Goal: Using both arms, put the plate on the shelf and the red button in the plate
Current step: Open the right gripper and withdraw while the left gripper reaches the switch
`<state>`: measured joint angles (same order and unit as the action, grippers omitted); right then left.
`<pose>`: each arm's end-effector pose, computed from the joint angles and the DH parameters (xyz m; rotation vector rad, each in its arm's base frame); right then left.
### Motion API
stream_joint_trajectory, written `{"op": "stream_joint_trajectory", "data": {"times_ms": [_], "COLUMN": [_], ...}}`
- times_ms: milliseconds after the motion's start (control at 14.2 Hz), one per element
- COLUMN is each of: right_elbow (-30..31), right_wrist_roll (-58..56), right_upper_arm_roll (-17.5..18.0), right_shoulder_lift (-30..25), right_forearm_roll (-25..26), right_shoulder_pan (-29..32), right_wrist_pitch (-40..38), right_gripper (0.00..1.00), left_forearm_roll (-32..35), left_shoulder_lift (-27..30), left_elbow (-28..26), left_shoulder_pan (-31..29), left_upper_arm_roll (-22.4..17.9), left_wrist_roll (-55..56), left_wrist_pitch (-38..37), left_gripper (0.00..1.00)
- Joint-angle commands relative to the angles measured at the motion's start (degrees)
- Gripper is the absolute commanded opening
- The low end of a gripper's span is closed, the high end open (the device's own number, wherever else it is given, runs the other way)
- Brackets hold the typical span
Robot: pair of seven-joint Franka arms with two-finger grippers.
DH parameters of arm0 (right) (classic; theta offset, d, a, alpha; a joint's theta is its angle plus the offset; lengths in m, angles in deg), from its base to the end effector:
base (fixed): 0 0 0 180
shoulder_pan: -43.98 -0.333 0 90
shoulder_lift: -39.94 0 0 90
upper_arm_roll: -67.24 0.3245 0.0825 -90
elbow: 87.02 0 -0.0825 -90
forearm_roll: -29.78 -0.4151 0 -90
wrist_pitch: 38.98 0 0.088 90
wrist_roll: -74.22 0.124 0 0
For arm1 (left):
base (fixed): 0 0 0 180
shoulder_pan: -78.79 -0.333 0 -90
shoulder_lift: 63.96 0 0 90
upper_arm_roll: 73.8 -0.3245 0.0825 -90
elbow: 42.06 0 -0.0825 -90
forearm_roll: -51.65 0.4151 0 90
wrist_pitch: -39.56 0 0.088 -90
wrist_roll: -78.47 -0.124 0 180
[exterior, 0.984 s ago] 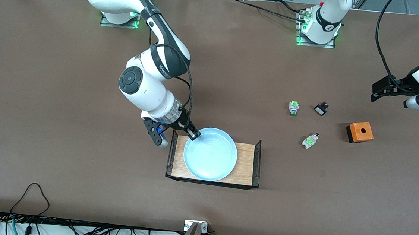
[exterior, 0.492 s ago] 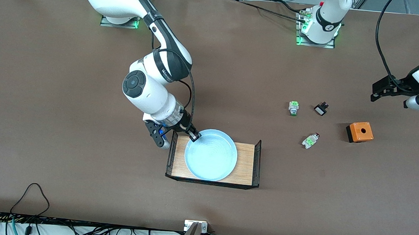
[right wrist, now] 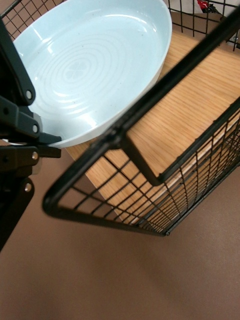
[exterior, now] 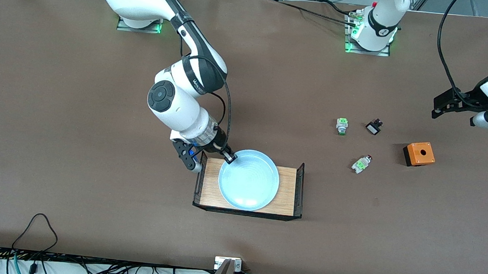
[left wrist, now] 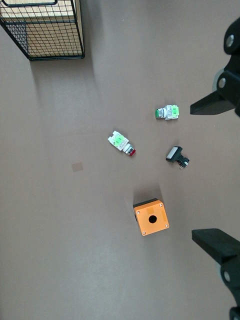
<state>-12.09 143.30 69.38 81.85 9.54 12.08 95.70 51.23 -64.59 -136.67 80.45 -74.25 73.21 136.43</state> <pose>0.6688 0.4540 0.3165 -2.4743 1.0986 0.0720 0.5983 -0.0135 0.5794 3.1301 -0.1757 0.0450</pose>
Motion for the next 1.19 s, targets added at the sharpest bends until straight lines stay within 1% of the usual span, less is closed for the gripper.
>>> {"op": "stream_joint_trajectory", "data": {"times_ms": [0,70,141,281,422,562,633,843,914,984,1125], "right_elbow": [-1.1,-1.1,-0.49,-0.49,-0.49,-0.66,-0.75,-1.1,-1.1,-1.1,-1.1], "right_wrist_roll": [-1.14,-1.23,-1.4,-1.23,-1.14,-1.23,-1.31,-1.75,-1.84,-2.02,-2.37], "right_upper_arm_roll": [-0.65,-0.74,-0.83,-0.74,-0.83,-0.83,-0.83,-0.83,-0.74,-0.65,-0.48], "right_shoulder_lift": [0.81,0.81,0.81,0.29,-1.81,-4.45,-6.2,-10.78,-12.27,-13.77,-16.4], "right_forearm_roll": [1.35,1.7,3.27,6.87,6.89,6.36,6.36,6.36,6.27,6.18,6.18], "right_shoulder_pan": [-0.09,0.09,-0.08,-0.7,-0.7,-0.18,0.26,2.55,3.42,4.39,6.23], "right_wrist_pitch": [0.5,0.24,0.5,0.24,-0.72,-5.1,-7.47,-16.7,-19.42,-21.8,-26.37], "right_gripper": [0.13,0.91,1.0,1.0,1.0,1.0,1.0,1.0,1.0,1.0,1.0], "left_forearm_roll": [-0.02,-0.02,-0.02,-0.02,-0.28,-4.57,-5.64,-5.56,-5.56,-5.56,-5.47], "left_shoulder_lift": [-1.13,-1.22,-1.22,-1.22,-1.22,-1.4,-1.57,-1.84,-2.45,-4.37,-7.71], "left_elbow": [1.7,1.7,1.7,1.7,1.7,1.7,1.7,1.36,0.92,1.17,1.18], "left_shoulder_pan": [-0.25,-0.25,-0.25,-0.17,-0.08,-0.08,-0.25,-1.04,-1.48,-1.92,-1.66], "left_upper_arm_roll": [-0.09,-0.09,-0.09,0.0,0.26,0.09,-0.08,-0.09,-0.09,-0.09,0.26], "left_wrist_roll": [-0.81,-0.81,-0.81,-0.9,-0.89,-0.54,-0.63,-0.89,-1.33,-1.51,-1.6], "left_wrist_pitch": [-1.33,-1.86,-2.3,-3.0,-3.09,-3.09,-3.96,-5.02,-6.85,-9.05,-9.16], "left_gripper": [1.0,1.0,1.0,1.0,1.0,1.0,1.0,1.0,1.0,1.0,1.0]}}
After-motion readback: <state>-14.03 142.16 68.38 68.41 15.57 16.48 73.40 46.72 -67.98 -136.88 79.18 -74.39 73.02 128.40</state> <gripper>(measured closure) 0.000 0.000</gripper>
